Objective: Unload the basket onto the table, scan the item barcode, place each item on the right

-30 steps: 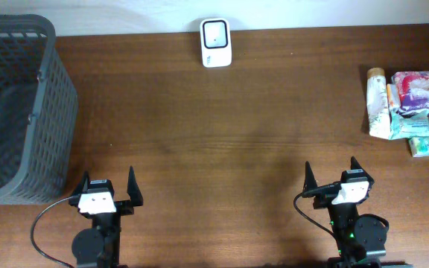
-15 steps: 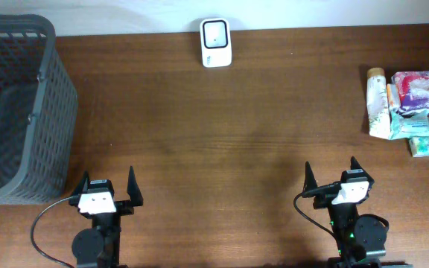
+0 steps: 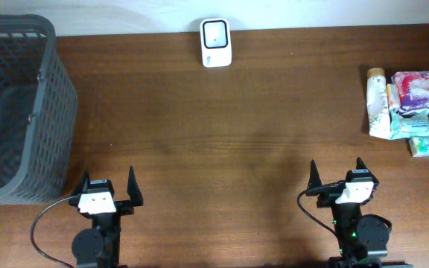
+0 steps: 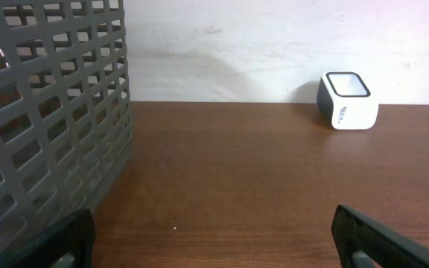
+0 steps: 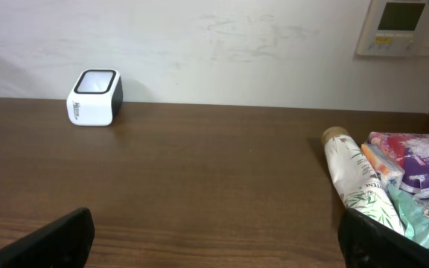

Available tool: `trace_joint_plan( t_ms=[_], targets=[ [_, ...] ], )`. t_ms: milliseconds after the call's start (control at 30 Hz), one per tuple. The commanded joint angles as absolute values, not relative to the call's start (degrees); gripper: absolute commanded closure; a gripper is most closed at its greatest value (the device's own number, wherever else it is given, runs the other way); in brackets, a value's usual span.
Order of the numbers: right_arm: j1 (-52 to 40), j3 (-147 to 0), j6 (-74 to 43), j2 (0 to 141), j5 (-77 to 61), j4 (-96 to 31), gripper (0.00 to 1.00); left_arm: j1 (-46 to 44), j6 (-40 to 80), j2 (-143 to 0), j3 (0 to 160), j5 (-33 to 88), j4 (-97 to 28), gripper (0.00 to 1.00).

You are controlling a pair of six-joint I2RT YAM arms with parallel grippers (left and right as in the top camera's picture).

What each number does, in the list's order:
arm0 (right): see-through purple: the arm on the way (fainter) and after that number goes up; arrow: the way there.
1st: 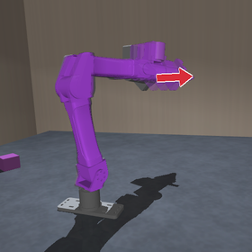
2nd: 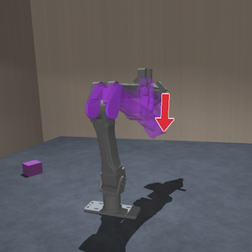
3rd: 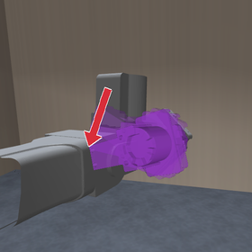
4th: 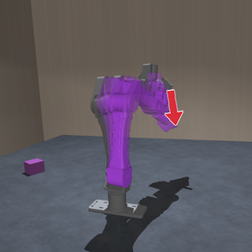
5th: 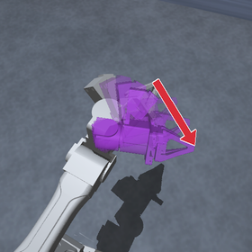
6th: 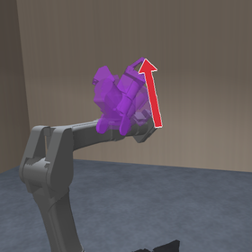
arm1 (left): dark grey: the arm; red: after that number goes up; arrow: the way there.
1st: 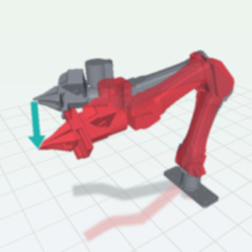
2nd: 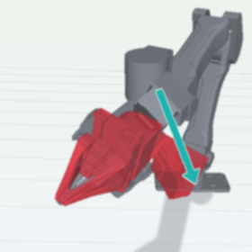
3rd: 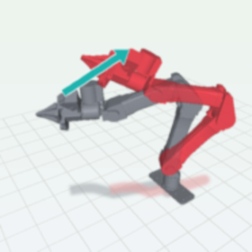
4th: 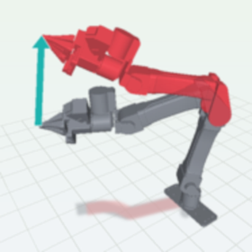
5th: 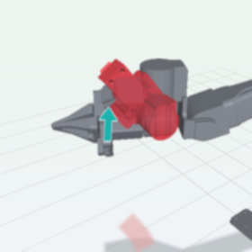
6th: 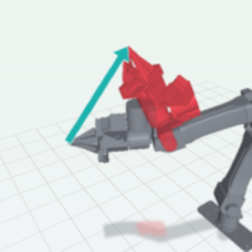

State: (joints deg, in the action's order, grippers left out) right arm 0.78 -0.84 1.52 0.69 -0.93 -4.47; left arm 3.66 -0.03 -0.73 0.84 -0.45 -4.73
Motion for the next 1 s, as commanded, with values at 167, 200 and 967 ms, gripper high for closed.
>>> trace_joint_plan(
  t_ms=[167,200,967],
  targets=[
    [-0.2,-0.3,1.5,0.2,-0.2,-4.7,0.01,3.4,-0.9,-0.3,0.5,0.2,-4.8,0.01],
    [-0.5,-0.3,1.5,0.2,-0.2,-4.7,0.01,3.4,-0.9,-0.3,0.5,0.2,-4.8,0.01],
    [-0.4,-0.3,1.5,0.2,-0.2,-4.6,0.01,3.4,-0.9,-0.3,0.5,0.2,-4.8,0.01]
  ],
)
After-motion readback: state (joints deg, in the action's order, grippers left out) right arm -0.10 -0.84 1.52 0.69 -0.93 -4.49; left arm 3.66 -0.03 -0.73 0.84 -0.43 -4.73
